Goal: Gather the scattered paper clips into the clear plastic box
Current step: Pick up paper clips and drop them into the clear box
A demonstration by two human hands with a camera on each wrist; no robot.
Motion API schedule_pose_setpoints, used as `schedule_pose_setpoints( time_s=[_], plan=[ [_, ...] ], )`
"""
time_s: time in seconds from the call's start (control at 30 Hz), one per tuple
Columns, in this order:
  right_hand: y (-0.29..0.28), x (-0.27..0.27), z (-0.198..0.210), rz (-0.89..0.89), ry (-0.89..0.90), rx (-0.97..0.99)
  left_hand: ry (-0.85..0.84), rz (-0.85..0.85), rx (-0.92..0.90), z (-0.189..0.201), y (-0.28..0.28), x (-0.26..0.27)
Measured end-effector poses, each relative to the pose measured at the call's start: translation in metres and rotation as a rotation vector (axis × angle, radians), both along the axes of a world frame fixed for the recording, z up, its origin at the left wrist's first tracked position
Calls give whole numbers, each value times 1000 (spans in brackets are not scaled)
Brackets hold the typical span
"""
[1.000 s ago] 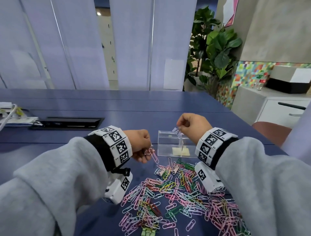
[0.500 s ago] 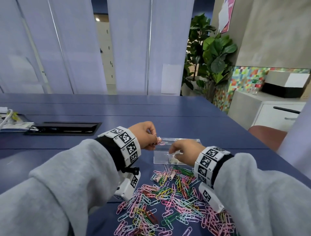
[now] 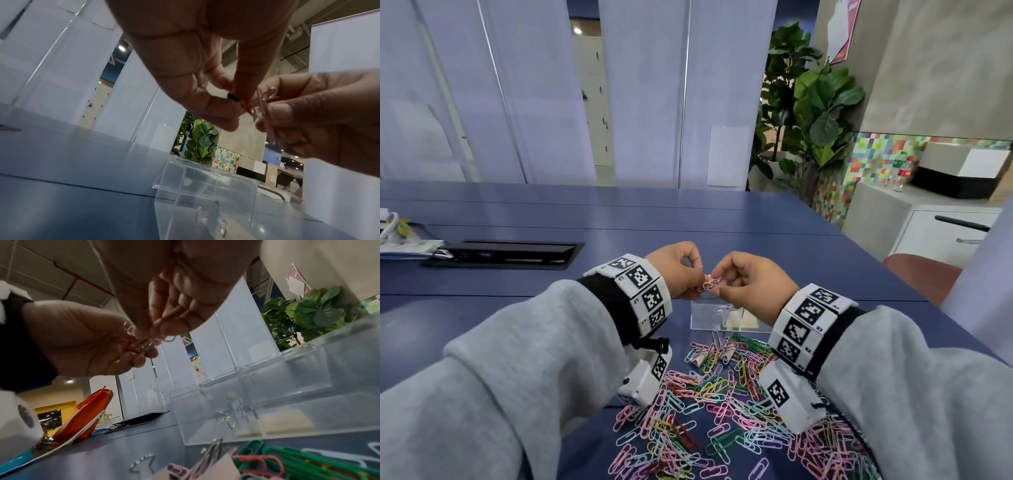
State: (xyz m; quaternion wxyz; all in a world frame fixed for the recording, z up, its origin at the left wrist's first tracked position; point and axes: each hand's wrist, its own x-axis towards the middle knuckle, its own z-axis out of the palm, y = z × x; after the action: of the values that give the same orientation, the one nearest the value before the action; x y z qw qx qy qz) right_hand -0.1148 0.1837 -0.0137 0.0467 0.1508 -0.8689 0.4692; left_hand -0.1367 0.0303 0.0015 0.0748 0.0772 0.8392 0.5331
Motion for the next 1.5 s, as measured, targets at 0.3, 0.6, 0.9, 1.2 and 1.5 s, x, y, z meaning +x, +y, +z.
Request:
schedule_pose_setpoints(
  time_s=[0.3,0.6,0.9,1.2,1.5],
  plan=[
    [10,6,20,96,52,-24,145,-16,-149,3,1,-6],
    [60,-21,6,-312,-22,530,3,1,102,1,4,-12],
    [13,-6,10,-18,111,194,-61,-41,239,-2,17,-15],
    [20,0,24,-29,291,456,-198,-144,306,3,17,-9],
    [22,1,31,146,216,679,-152,-184,111,4,22,-4]
  ],
)
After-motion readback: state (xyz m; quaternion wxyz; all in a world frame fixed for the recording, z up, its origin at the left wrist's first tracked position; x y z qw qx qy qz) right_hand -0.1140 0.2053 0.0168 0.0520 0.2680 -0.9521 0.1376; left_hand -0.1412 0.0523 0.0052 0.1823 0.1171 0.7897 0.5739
